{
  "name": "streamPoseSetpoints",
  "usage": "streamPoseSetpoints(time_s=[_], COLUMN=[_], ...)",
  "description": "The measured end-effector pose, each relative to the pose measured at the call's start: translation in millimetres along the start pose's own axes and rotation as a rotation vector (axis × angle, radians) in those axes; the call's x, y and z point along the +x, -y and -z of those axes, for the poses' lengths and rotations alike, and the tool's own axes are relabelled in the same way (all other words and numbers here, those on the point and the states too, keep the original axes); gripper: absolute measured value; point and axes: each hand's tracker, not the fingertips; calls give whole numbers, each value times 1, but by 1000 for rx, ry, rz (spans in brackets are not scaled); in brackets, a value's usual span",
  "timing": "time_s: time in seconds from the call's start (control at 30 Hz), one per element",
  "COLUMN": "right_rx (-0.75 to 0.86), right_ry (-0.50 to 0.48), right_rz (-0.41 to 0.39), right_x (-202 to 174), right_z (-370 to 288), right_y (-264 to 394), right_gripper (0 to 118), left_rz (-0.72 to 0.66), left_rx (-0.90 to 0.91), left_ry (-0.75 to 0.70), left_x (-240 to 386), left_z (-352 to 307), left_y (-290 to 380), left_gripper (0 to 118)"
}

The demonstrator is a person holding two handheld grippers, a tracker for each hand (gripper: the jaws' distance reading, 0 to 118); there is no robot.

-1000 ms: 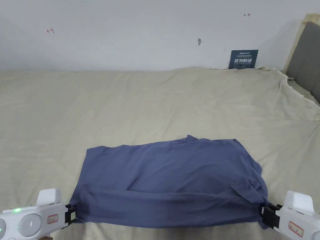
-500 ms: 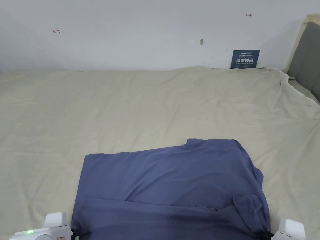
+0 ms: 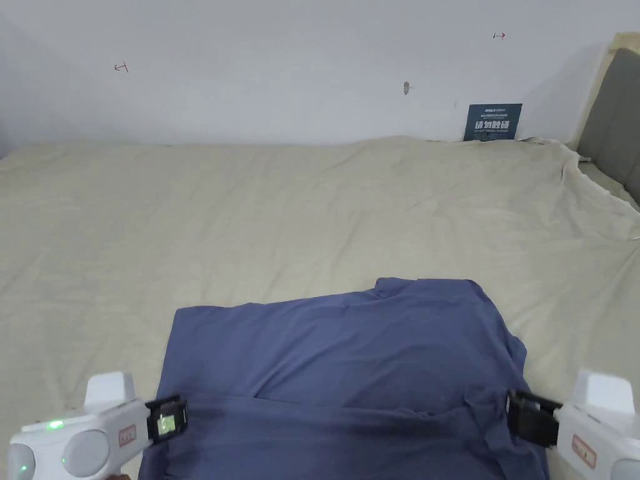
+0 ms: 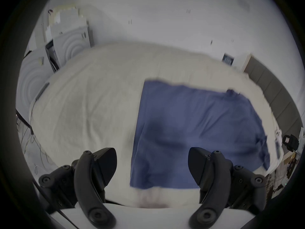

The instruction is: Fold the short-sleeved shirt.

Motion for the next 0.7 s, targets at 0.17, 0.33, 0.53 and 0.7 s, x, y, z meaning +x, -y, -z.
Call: streamPoseSetpoints(time_s=[0.17, 0.33, 0.53, 0.7], right_rx=[181, 304, 355, 345], right_ry=[-21, 7, -14, -14], right_rz=[-33, -72, -95, -111], right_x=[-12, -23, -33, -38], right_z=[-27, -37, -34, -18], right_y=[-39, -47, -48, -56], right_gripper=[95, 61, 0, 0], left_rz=[38, 80, 33, 38], left_rx=[215, 368, 392, 345], left_ry=[7, -16, 73, 90], left_x=[23, 35, 37, 36], left_z=[-43, -55, -49, -28], left_y=[-36, -37, -34, -55], left_gripper=[94, 42, 0, 0])
